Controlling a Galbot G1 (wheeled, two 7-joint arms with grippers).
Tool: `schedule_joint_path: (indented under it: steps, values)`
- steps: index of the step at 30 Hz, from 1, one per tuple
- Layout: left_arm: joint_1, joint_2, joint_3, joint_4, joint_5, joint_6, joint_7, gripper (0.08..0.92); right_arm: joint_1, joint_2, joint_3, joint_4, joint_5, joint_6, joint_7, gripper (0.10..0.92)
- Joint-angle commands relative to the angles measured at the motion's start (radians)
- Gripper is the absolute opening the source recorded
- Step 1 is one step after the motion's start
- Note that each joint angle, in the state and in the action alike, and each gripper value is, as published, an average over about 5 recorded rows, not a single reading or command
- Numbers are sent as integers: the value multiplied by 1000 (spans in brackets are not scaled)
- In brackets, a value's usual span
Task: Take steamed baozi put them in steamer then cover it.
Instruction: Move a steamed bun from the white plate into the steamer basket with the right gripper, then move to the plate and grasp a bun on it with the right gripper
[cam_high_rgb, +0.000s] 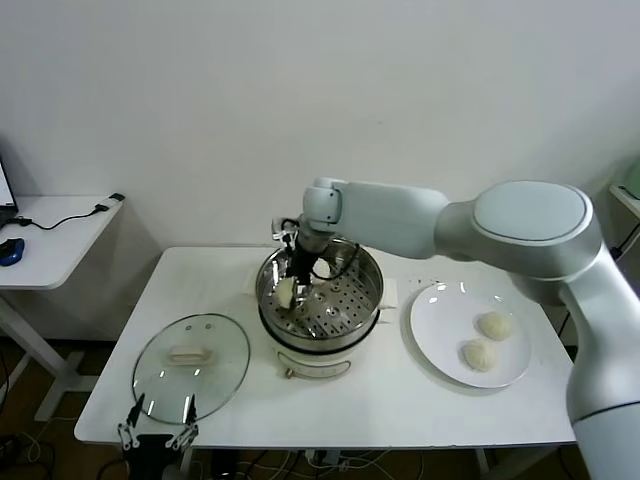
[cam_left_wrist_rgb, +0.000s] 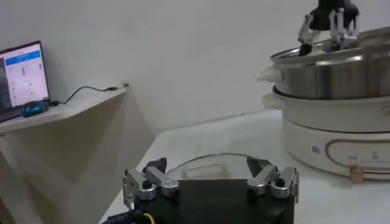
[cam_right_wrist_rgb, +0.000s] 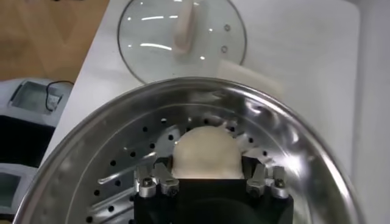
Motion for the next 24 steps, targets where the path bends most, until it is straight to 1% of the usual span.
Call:
schedule_joint_path:
  steps: [1, 3, 8, 12, 19, 24]
  values:
    - [2, -4, 1, 10, -2, -3, 0, 823, -45, 32, -15, -16, -10, -1, 13, 713]
    - [2, -3, 0, 10, -2, -4, 0, 823, -45, 31, -10, -18, -8, -2, 11, 728]
    - [2, 0, -2, 6, -3, -3, 0, 823, -14, 11, 6, -10, -4, 0, -6, 811]
    - [5, 2, -3, 5, -3, -4, -1, 823, 57, -48, 9, 24, -2, 13, -41, 822]
    - [7, 4, 2, -3, 0, -3, -1, 823, 211, -235, -6, 177, -20, 46, -84, 823]
    - [11, 5, 4, -6, 2, -3, -1, 823, 277, -444, -6, 310, -98, 74, -108, 823]
